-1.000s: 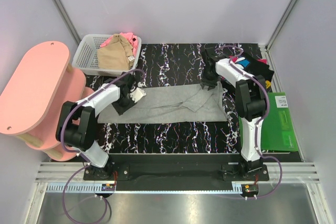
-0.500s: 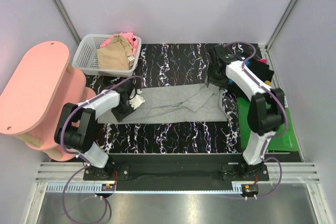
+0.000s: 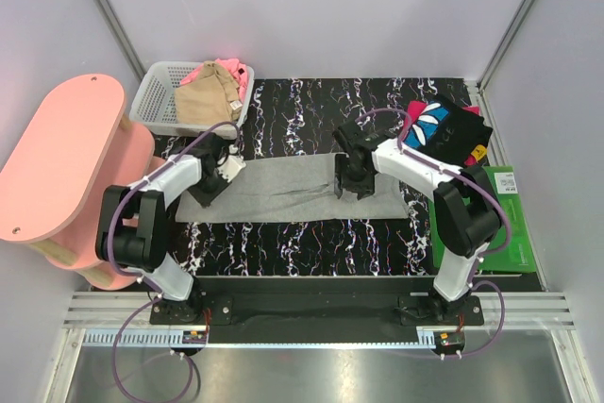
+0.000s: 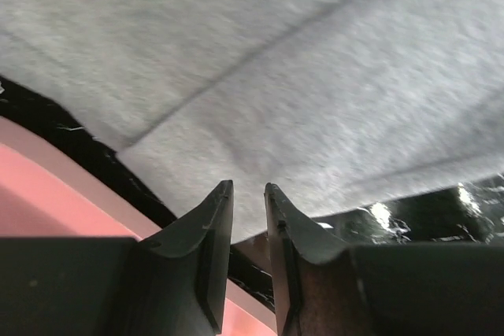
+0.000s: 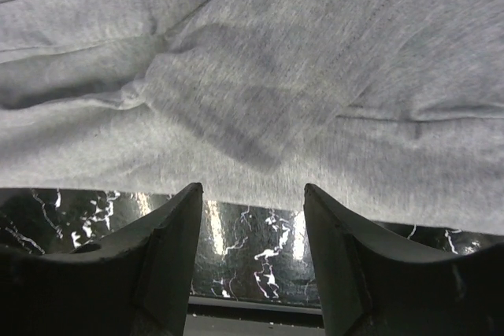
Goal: Fold and stack the t-shirts
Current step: Fold the other side of the tshirt into a rectangle
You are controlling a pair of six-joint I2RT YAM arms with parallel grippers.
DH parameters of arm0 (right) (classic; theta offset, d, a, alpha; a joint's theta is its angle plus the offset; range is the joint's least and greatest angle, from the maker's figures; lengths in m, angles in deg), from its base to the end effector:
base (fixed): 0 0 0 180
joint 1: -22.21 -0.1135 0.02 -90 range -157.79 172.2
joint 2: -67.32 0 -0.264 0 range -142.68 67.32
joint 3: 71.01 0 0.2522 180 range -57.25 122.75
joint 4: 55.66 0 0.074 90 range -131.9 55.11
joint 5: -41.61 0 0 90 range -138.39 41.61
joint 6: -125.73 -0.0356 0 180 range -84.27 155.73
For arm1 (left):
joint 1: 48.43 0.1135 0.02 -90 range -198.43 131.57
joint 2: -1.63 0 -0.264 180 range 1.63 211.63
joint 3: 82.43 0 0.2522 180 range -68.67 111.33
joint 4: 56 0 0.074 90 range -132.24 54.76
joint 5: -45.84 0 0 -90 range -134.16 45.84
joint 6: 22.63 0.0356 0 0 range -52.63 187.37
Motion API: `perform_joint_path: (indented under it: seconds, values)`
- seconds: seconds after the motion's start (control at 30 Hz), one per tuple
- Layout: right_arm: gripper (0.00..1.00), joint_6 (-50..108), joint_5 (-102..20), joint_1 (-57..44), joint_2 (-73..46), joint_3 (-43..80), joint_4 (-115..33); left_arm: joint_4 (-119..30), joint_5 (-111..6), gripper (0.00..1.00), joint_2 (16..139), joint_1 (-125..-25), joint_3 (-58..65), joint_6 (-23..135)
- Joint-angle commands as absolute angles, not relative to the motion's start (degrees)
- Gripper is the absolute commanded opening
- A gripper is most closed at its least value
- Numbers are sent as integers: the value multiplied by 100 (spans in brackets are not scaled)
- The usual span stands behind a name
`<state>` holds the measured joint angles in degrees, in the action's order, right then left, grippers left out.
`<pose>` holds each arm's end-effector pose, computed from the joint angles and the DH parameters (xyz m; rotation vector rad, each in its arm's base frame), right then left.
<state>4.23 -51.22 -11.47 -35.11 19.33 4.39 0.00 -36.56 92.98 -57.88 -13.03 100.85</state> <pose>0.2981 0.1965 0.2142 -0.0431 2.8467 0.1817 0.2799 -0.0418 0.1763 1.0612 2.7555 0.2567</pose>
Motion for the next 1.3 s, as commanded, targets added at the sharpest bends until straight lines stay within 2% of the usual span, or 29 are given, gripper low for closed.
perform_joint_path:
  seconds: [0.0,0.3,0.5,0.6,0.67,0.77,0.9,1.27]
  values:
    - [61,365,-5163,-1225,-3638,2001,170,-163,-3598,27,9550,-5695,-1101,9928]
    - [51,400,-5252,-1216,-3946,1939,108,-304,-3528,27,9690,-5660,-1268,9858]
    - [49,348,-5261,-1225,-4131,1992,82,-348,-3519,27,9761,-5660,-1259,9796]
    - [42,330,-5296,-1216,-4184,2009,38,-357,-3528,27,9743,-5669,-1295,9814]
    - [31,321,-5322,-1225,-4184,2097,38,-383,-3519,27,9717,-5669,-1356,9831]
    - [23,330,-5348,-1225,-4140,2290,73,-427,-3528,27,9699,-5669,-1444,9849]
    - [17,400,-5462,-1225,-4122,2580,196,-497,-3510,27,9682,-5660,-1558,9875]
    - [17,708,-5603,-1225,-5009,3960,468,-559,-3528,27,9585,-5660,-1699,9928]
